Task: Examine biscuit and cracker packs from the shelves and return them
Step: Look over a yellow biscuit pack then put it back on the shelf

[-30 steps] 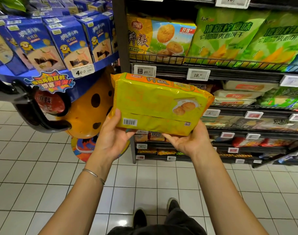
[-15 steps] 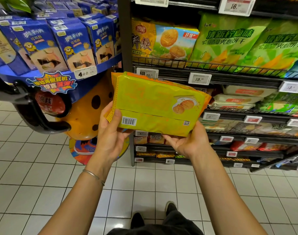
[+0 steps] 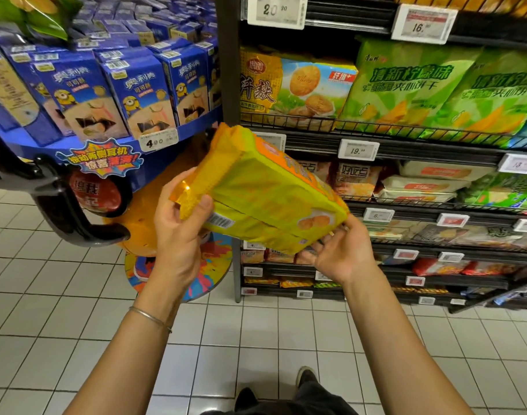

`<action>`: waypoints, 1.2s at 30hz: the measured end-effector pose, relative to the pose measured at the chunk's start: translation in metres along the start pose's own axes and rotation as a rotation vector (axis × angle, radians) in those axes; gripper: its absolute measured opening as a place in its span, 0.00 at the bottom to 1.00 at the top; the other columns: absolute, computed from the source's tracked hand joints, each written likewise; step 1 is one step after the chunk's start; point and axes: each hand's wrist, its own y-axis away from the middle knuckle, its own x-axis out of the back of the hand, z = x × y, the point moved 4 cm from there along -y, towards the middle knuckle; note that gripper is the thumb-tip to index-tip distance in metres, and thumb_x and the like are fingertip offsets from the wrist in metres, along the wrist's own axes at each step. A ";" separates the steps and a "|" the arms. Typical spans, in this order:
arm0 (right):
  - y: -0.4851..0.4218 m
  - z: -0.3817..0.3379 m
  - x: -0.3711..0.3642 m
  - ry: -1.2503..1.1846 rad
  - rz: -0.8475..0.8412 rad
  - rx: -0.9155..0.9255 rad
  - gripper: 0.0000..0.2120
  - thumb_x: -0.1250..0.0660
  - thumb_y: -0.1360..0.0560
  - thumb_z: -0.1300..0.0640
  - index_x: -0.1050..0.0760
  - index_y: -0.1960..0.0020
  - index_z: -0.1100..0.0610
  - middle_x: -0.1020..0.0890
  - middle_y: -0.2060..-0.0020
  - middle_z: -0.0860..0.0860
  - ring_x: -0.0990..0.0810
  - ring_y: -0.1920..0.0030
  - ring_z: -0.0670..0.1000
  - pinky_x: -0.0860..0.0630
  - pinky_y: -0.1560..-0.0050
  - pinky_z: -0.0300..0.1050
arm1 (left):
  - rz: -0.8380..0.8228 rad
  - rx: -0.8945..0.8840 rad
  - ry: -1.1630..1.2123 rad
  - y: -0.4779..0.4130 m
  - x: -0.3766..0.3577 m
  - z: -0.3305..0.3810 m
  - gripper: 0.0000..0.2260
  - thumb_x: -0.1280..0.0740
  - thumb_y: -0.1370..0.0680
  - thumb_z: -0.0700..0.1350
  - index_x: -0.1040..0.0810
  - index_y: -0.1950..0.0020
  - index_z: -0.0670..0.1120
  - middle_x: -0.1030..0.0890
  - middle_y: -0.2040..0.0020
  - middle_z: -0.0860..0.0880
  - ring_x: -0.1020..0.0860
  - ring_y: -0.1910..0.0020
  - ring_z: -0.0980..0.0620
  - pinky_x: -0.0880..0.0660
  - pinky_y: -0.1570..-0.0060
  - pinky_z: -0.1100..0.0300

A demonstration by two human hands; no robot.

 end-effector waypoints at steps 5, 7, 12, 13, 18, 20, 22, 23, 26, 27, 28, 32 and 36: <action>-0.005 0.020 0.000 0.008 0.069 -0.147 0.27 0.48 0.18 0.41 0.21 0.32 0.56 0.19 0.36 0.65 0.22 0.35 0.69 0.29 0.33 0.72 | -0.077 -0.154 -0.212 0.002 -0.021 0.007 0.19 0.26 0.24 0.47 0.23 0.34 0.51 0.17 0.43 0.60 0.18 0.43 0.57 0.21 0.47 0.65; -0.006 0.026 0.003 0.040 0.109 -0.202 0.28 0.50 0.17 0.41 0.19 0.35 0.56 0.16 0.40 0.65 0.20 0.38 0.69 0.26 0.37 0.73 | -0.057 -0.120 -0.176 0.002 -0.023 0.002 0.18 0.24 0.24 0.45 0.22 0.36 0.52 0.17 0.45 0.57 0.17 0.44 0.54 0.20 0.47 0.62; -0.009 0.039 0.011 0.099 0.156 -0.274 0.31 0.54 0.17 0.38 0.19 0.35 0.54 0.15 0.42 0.65 0.19 0.39 0.69 0.24 0.45 0.76 | -0.014 -0.078 -0.135 -0.001 -0.017 -0.005 0.14 0.24 0.24 0.42 0.19 0.40 0.55 0.16 0.46 0.53 0.16 0.46 0.53 0.19 0.50 0.62; -0.010 0.040 0.011 0.111 0.163 -0.278 0.32 0.54 0.18 0.37 0.19 0.35 0.53 0.15 0.41 0.64 0.20 0.38 0.68 0.25 0.43 0.76 | -0.007 -0.068 -0.129 -0.002 -0.014 -0.007 0.14 0.24 0.23 0.41 0.19 0.41 0.54 0.16 0.46 0.53 0.16 0.46 0.53 0.19 0.51 0.62; -0.012 0.027 0.010 0.155 0.098 -0.237 0.38 0.54 0.22 0.25 0.19 0.36 0.49 0.18 0.36 0.62 0.23 0.33 0.68 0.41 0.28 0.77 | 0.099 0.033 -0.060 -0.003 -0.003 -0.015 0.14 0.23 0.25 0.44 0.20 0.40 0.50 0.15 0.45 0.49 0.15 0.45 0.49 0.18 0.50 0.58; -0.011 0.019 0.008 0.181 0.041 -0.171 0.38 0.52 0.23 0.23 0.16 0.38 0.47 0.16 0.39 0.60 0.19 0.36 0.66 0.33 0.32 0.75 | 0.182 0.148 0.007 -0.003 0.006 -0.022 0.17 0.22 0.26 0.48 0.20 0.39 0.51 0.15 0.42 0.47 0.15 0.43 0.45 0.16 0.48 0.51; -0.006 0.010 0.000 0.199 -0.066 -0.086 0.34 0.46 0.24 0.24 0.13 0.44 0.46 0.14 0.42 0.58 0.15 0.42 0.63 0.23 0.40 0.71 | 0.278 0.303 0.067 -0.005 0.015 -0.029 0.17 0.23 0.25 0.51 0.20 0.38 0.54 0.13 0.43 0.48 0.14 0.44 0.45 0.15 0.49 0.46; -0.003 0.004 -0.004 0.222 -0.113 -0.038 0.31 0.43 0.24 0.25 0.13 0.44 0.46 0.13 0.42 0.57 0.14 0.43 0.62 0.20 0.43 0.69 | 0.320 0.370 0.081 -0.005 0.019 -0.032 0.17 0.24 0.24 0.53 0.20 0.36 0.55 0.12 0.44 0.49 0.13 0.45 0.46 0.15 0.50 0.45; 0.003 -0.013 -0.012 0.332 -0.188 0.079 0.24 0.32 0.23 0.34 0.17 0.36 0.47 0.14 0.41 0.55 0.14 0.42 0.60 0.17 0.46 0.65 | 0.364 0.497 0.137 -0.003 0.027 -0.039 0.18 0.28 0.21 0.57 0.21 0.33 0.54 0.12 0.44 0.49 0.13 0.45 0.45 0.17 0.47 0.40; 0.003 -0.018 -0.012 0.357 -0.196 0.101 0.22 0.30 0.23 0.37 0.18 0.35 0.47 0.14 0.41 0.55 0.14 0.43 0.60 0.17 0.46 0.65 | 0.356 0.525 0.154 -0.001 0.028 -0.041 0.19 0.29 0.21 0.59 0.22 0.32 0.53 0.12 0.43 0.48 0.13 0.44 0.45 0.18 0.44 0.39; 0.005 -0.023 -0.014 0.375 -0.204 0.121 0.20 0.29 0.23 0.39 0.18 0.36 0.48 0.14 0.41 0.55 0.13 0.43 0.60 0.17 0.47 0.66 | 0.343 0.547 0.162 0.001 0.030 -0.042 0.21 0.31 0.20 0.61 0.22 0.31 0.52 0.13 0.41 0.48 0.14 0.43 0.45 0.20 0.41 0.37; 0.014 -0.035 -0.020 0.386 -0.266 0.230 0.10 0.30 0.22 0.44 0.12 0.50 0.46 0.12 0.47 0.54 0.12 0.46 0.57 0.15 0.56 0.57 | 0.260 0.554 0.115 0.003 0.032 -0.033 0.29 0.34 0.23 0.68 0.23 0.28 0.52 0.14 0.38 0.48 0.15 0.40 0.45 0.26 0.33 0.36; 0.017 -0.047 -0.016 0.330 -0.304 0.301 0.15 0.31 0.21 0.50 0.23 0.34 0.45 0.12 0.45 0.50 0.13 0.45 0.54 0.16 0.52 0.54 | 0.216 0.352 0.018 0.003 0.029 -0.017 0.34 0.40 0.23 0.72 0.25 0.27 0.51 0.15 0.37 0.48 0.16 0.38 0.46 0.20 0.43 0.44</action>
